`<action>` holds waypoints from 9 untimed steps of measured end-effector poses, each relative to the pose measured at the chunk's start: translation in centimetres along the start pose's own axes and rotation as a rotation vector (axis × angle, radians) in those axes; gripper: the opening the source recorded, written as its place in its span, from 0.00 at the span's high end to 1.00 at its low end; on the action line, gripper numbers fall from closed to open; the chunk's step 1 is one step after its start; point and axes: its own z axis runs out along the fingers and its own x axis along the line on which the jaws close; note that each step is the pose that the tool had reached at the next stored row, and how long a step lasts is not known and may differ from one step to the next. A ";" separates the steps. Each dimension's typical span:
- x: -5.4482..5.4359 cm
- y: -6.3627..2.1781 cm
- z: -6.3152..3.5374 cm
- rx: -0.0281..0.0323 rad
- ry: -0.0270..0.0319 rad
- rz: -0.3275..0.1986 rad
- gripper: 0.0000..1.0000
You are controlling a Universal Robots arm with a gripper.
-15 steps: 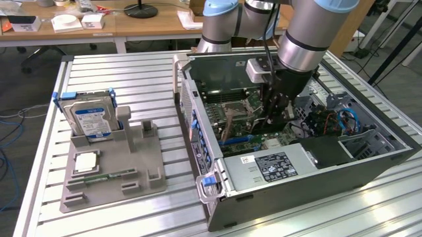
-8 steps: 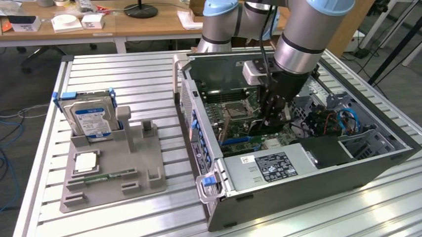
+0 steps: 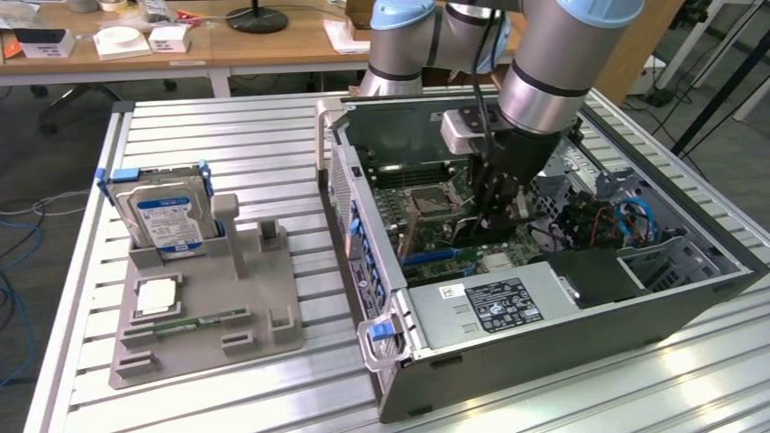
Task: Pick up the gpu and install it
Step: 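Insert the gpu into the slot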
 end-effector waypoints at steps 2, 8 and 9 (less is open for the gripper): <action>-0.2 0.04 0.02 0.0000 0.0003 0.000 0.74; -1.0 0.15 0.12 0.0001 0.0008 0.000 0.74; -1.0 0.14 0.12 0.0001 0.0010 0.000 0.74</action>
